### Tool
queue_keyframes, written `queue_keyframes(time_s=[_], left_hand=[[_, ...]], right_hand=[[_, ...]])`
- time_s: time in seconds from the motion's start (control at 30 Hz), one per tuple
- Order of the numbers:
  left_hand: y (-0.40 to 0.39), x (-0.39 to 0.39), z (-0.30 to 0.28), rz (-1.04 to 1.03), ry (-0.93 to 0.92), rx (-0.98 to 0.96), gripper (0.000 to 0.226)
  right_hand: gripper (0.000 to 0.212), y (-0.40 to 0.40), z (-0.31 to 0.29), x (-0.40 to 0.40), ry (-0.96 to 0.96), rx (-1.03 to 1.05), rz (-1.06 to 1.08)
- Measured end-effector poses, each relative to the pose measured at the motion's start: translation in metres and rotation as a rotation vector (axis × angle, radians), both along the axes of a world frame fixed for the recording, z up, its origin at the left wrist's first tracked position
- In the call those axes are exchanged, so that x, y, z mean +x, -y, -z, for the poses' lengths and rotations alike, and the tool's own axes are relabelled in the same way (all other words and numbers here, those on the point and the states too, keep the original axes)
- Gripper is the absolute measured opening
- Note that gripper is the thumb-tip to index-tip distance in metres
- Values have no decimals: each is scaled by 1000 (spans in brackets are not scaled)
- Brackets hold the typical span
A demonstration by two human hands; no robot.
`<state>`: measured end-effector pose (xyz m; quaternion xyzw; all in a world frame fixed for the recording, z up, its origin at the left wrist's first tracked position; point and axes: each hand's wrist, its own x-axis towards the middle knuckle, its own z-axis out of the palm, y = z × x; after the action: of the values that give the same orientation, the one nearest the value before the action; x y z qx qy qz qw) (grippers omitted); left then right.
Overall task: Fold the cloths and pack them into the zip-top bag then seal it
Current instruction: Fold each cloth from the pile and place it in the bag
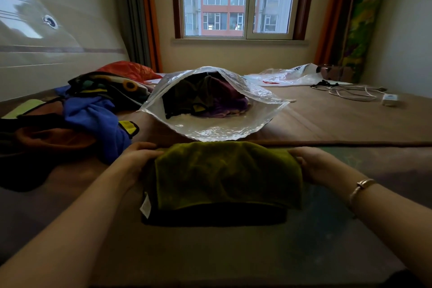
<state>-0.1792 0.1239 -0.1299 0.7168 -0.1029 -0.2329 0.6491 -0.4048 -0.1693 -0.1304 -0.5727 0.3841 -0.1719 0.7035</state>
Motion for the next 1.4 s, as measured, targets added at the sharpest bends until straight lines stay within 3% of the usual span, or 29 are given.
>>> queue_keyframes(time_s=[0.13,0.3,0.67,0.73,0.83,0.97,1.07,1.13,1.23,1.4], left_hand=[[-10,3,-3,55,23,-32,46],[-41,3,7,171,107,2,42],[-20,-5,3,118,165,22,33],[-16,-4,6,94,192,80,32],[-13,0,16,105,346,336,40],[-16,-1,17,60,606,592,47],[-18,-3,12,109,625,578,29],[-18,-8,6,171,584,551,20],[-18,-19,-6,255,523,499,11],[-12,-38,-30,271,356,304,16]], right_hand=[[33,0,0,3,-35,-164,67],[29,-1,3,-9,17,-69,-29],[39,-3,7,-6,-47,-270,-108],[35,-5,5,-8,-78,-262,-133],[21,-8,3,-9,-103,-237,-171],[19,-1,11,-1,-354,-661,-229],[21,-4,12,3,-485,-944,-239],[22,-7,7,2,-518,-1026,-249],[32,-6,2,0,-487,-975,-302],[18,-26,-17,-10,-346,-642,-405]])
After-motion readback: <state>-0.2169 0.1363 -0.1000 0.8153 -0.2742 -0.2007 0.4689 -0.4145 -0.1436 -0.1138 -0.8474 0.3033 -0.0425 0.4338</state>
